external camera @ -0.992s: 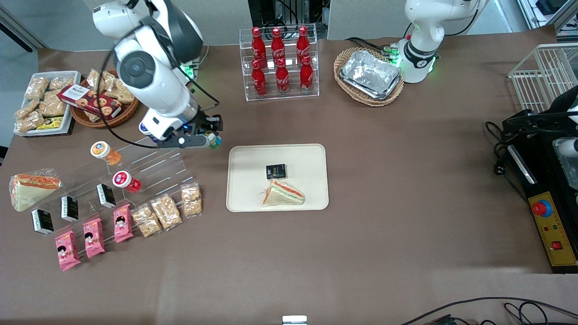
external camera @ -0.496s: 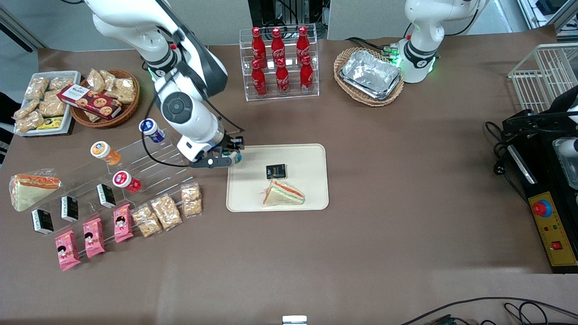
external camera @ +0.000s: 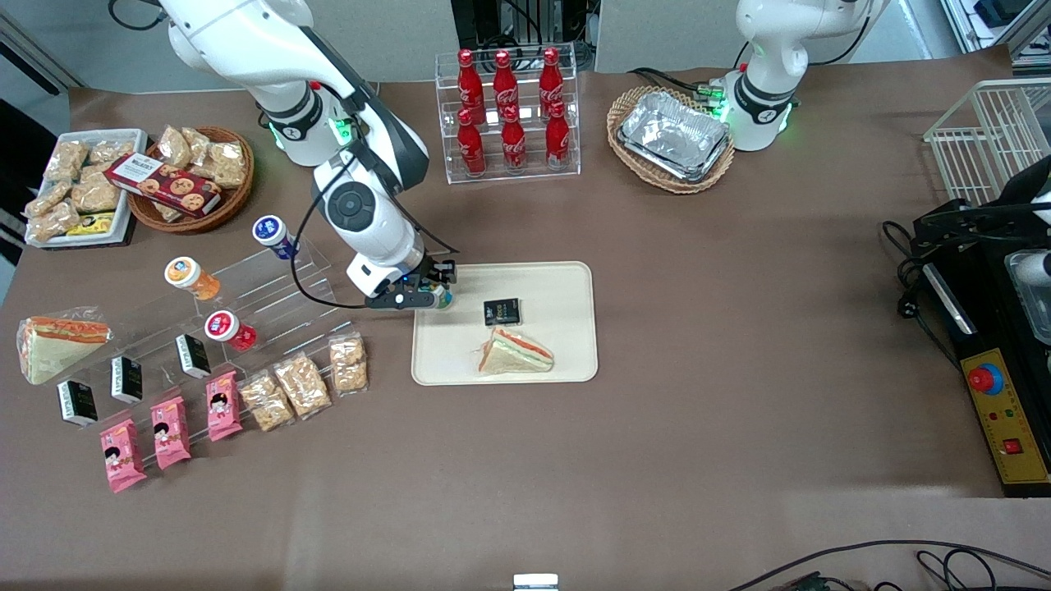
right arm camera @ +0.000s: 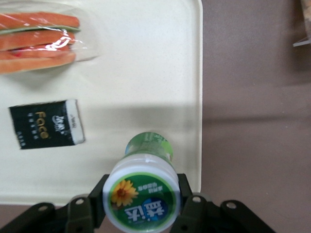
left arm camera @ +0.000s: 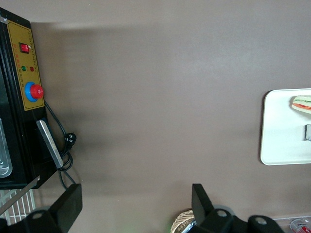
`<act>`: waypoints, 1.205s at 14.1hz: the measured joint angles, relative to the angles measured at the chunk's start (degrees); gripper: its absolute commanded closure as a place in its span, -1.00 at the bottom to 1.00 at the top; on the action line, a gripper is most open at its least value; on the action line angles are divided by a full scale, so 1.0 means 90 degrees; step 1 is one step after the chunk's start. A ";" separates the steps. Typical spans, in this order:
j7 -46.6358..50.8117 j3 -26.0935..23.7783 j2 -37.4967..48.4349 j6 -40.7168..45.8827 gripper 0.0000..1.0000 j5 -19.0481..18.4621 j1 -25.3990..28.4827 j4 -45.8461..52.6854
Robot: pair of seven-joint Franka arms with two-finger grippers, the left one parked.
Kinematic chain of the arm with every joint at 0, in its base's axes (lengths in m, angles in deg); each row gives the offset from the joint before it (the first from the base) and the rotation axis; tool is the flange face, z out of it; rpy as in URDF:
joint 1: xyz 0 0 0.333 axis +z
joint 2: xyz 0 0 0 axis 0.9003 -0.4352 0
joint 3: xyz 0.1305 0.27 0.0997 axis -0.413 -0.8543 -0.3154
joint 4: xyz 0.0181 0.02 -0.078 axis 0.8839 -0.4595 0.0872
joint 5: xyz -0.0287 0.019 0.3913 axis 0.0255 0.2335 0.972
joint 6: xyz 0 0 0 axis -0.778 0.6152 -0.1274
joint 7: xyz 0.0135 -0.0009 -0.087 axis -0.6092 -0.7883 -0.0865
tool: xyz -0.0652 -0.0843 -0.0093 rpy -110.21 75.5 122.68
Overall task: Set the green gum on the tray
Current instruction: 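Carry the held bottle over the cream tray beside the black box, then lower the bottle onto the tray, open the right gripper and withdraw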
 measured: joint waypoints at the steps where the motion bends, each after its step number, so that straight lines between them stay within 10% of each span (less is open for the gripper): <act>1: 0.0141 0.0000 -0.0124 -0.0126 -0.03 -0.0147 0.0018 -0.0007; 4: 0.0296 0.0001 -0.0342 -0.0276 -0.96 -0.0274 0.0032 -0.0008; 13: 0.0437 0.0152 -0.0130 -0.0156 -0.98 -0.0319 -0.0151 0.0120; 17: -0.0095 0.0663 0.0711 0.1413 -0.99 -0.0338 -0.0450 0.0601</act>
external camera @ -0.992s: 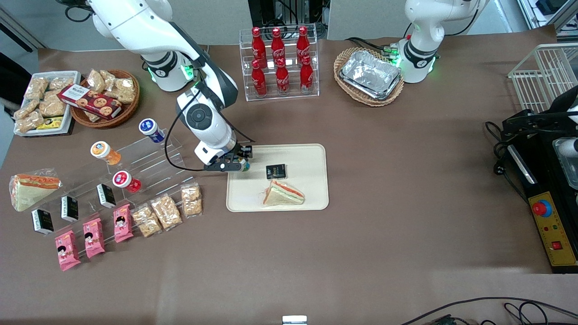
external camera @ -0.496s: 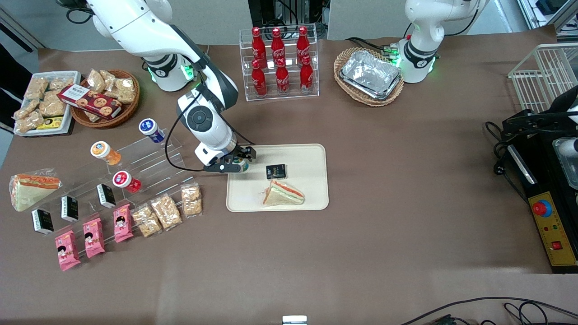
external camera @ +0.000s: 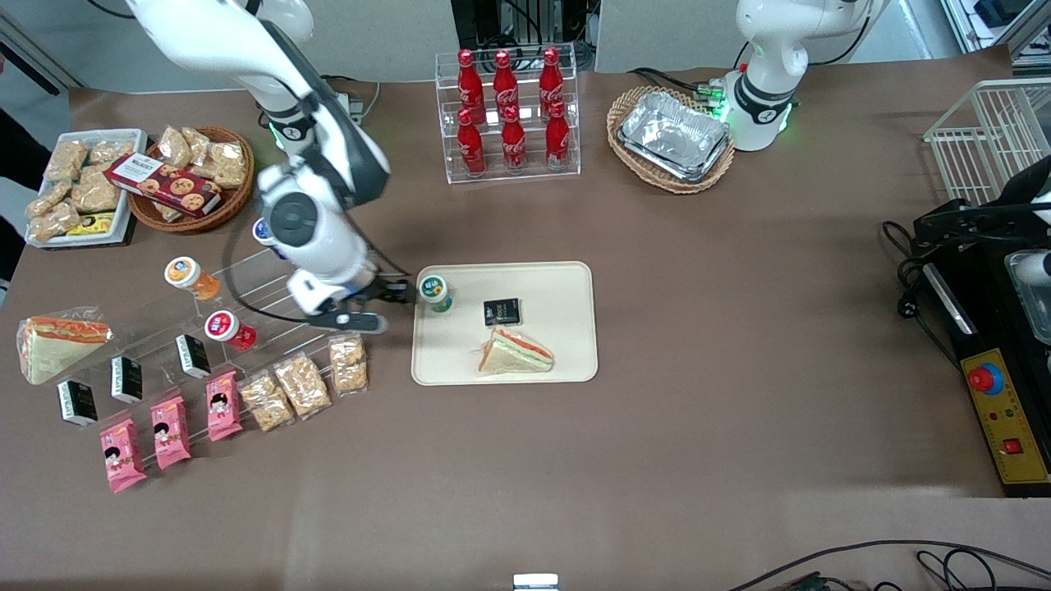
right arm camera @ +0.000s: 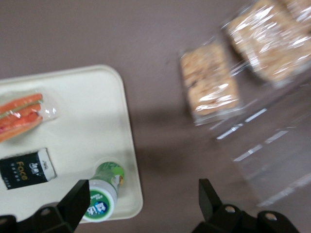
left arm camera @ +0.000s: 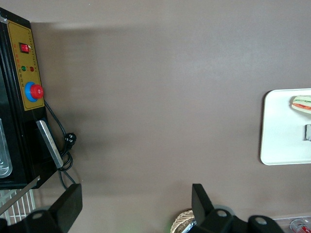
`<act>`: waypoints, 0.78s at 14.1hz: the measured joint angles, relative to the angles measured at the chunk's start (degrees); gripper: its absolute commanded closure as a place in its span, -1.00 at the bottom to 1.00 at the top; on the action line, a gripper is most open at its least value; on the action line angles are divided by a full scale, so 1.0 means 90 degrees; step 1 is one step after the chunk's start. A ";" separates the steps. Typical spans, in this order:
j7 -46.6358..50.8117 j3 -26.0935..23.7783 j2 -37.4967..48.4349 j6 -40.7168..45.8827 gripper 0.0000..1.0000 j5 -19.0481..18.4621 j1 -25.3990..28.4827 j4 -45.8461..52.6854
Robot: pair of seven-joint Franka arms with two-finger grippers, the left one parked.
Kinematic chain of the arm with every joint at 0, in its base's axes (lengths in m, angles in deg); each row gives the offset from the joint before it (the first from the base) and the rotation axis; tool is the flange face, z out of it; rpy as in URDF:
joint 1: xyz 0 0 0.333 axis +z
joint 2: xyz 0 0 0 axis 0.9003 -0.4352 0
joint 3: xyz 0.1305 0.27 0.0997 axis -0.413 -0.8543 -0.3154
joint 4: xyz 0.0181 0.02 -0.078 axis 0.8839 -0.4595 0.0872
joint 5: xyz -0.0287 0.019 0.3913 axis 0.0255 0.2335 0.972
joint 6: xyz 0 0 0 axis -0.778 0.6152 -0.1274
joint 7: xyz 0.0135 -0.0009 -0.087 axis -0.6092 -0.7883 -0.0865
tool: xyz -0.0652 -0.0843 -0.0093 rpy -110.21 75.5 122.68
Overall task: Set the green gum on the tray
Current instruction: 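Lower the bottle onto the tray, open the right gripper and withdraw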
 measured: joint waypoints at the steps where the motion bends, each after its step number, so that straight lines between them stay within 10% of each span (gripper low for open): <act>1: -0.0028 0.0154 0.0244 0.0281 -0.99 0.0000 -0.0017 0.0103; 11: -0.1433 0.2084 0.1388 0.2359 -0.99 -0.0011 -0.0053 0.1178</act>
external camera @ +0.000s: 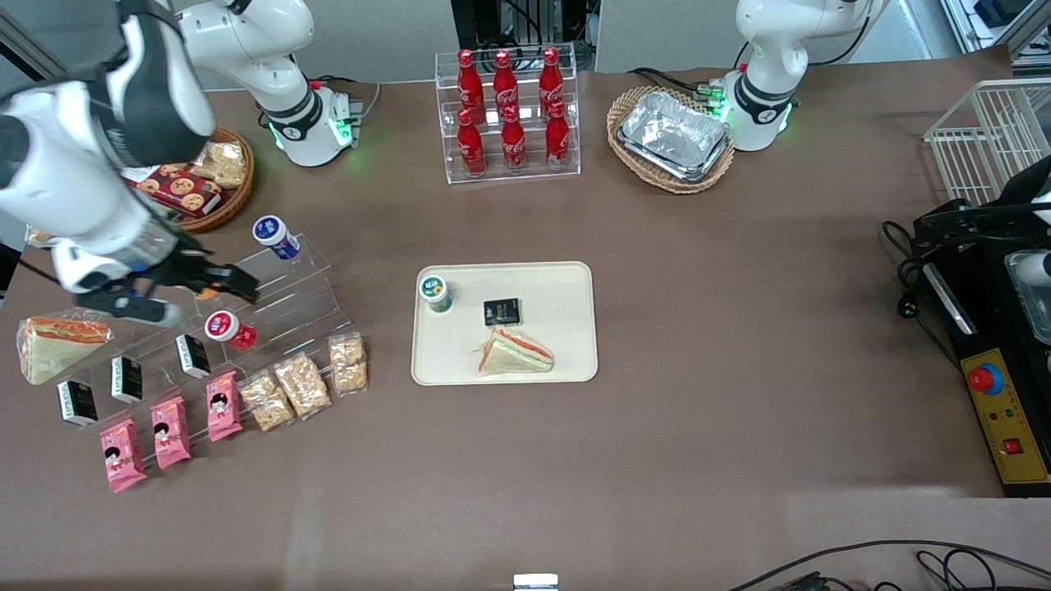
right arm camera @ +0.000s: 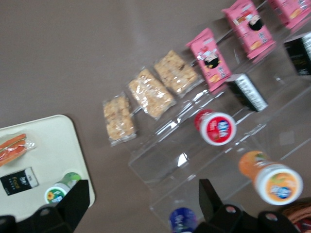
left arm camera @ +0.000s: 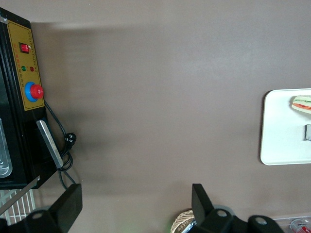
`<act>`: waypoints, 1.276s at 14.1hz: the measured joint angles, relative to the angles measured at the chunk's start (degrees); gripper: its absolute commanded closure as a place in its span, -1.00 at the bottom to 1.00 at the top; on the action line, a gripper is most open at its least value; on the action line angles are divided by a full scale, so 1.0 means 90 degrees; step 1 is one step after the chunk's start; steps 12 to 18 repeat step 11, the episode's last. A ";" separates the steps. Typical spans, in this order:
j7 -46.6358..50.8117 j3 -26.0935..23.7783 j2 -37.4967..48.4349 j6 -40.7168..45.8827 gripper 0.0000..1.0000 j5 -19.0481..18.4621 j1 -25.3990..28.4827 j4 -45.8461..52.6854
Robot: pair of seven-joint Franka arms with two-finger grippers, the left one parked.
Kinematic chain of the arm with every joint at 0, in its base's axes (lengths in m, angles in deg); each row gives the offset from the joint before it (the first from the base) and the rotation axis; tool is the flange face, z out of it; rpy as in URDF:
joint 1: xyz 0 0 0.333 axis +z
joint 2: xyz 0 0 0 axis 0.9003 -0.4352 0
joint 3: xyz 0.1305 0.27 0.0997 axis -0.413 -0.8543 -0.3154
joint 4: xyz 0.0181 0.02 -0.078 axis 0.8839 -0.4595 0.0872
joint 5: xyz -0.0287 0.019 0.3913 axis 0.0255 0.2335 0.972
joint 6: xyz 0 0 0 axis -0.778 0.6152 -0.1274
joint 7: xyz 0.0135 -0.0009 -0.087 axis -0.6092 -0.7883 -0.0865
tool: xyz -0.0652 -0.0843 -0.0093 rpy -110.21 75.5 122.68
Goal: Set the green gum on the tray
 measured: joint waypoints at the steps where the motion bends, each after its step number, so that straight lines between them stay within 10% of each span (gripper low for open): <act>1: -0.0241 0.0167 0.0001 0.0138 -0.99 0.0000 -0.0030 0.0133; 18: -0.1028 0.0329 -0.0285 0.2257 -0.99 0.0214 -0.1014 0.2234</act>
